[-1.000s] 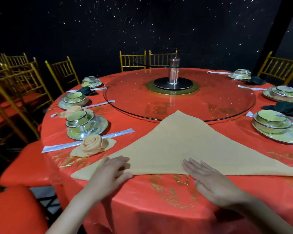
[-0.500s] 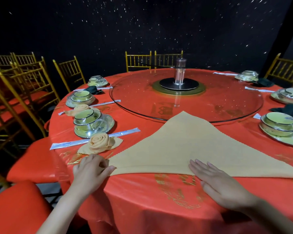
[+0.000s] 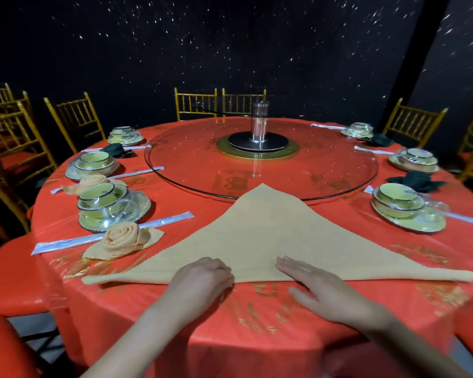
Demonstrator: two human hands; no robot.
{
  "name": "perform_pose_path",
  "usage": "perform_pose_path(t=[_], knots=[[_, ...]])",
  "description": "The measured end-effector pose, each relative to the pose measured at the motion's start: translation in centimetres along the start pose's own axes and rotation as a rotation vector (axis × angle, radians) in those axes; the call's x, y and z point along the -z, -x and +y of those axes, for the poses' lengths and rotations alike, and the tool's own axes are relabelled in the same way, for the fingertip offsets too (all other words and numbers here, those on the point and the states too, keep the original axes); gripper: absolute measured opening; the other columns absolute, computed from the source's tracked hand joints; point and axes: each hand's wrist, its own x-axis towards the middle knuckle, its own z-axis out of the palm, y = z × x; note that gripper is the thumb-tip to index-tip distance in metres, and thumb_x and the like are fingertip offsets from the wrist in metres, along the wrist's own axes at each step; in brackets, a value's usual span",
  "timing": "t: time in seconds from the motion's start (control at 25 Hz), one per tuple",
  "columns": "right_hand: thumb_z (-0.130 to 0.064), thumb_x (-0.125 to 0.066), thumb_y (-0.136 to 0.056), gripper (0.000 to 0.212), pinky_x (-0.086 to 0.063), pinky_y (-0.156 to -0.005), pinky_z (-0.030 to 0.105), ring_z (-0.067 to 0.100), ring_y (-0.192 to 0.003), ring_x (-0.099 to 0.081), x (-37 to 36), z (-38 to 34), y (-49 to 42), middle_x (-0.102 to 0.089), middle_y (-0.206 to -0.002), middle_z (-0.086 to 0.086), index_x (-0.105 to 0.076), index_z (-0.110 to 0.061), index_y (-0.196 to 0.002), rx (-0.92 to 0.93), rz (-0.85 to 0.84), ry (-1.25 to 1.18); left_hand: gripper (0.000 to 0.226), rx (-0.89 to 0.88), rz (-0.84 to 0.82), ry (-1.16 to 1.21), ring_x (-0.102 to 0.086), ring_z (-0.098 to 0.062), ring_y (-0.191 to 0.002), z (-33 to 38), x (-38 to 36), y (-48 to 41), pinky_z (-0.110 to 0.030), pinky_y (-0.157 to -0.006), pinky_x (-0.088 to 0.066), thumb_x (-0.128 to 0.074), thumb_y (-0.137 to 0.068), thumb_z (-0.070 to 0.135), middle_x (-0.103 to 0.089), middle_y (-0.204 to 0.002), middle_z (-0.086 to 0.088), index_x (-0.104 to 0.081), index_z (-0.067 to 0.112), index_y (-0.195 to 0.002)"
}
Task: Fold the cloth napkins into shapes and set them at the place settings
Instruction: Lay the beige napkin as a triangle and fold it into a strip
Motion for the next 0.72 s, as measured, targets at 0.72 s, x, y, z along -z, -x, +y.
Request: perform_pose_path(t=[0.72], knots=[[-0.037, -0.058, -0.09, 0.014, -0.034, -0.064, 0.015, 0.003, -0.066, -0.048, 1.9, 3.7, 1.6, -0.051, -0.069, -0.019, -0.059, -0.026, -0.082, -0.221, 0.294, 0.064, 0.014, 0.318, -0.151, 0.093, -0.059, -0.014, -0.097, -0.1, 1.7, -1.4, -0.027, -0.076, -0.043, -0.052, -0.093, 0.033, -0.058, -0.101, 0.014, -0.06, 0.029, -0.103]])
